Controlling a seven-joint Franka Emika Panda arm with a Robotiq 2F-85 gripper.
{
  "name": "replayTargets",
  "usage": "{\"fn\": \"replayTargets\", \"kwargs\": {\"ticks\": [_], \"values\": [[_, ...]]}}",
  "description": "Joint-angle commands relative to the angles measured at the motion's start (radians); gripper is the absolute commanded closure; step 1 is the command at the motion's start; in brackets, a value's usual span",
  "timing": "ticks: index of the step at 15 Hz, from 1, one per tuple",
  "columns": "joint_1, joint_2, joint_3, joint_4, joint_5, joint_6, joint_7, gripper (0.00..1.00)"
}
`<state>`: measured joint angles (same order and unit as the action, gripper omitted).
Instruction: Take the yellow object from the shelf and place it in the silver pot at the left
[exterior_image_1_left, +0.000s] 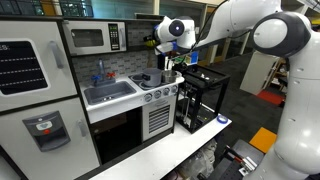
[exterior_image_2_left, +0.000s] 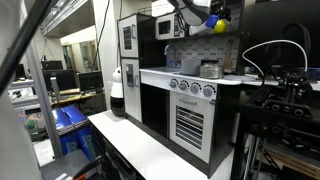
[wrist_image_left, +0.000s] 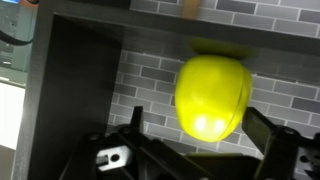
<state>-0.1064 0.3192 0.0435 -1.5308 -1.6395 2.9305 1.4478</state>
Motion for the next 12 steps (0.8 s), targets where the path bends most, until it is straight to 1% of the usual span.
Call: {"fn": "replayTargets", "kwargs": {"ticks": [1, 12], "values": [[-0.010, 0.040, -0.007, 0.049, -0.039, 0.041, 0.044, 0.00], [-0.008, 0.062, -0.007, 0.070, -0.042, 0.065, 0.057, 0.00]]}}
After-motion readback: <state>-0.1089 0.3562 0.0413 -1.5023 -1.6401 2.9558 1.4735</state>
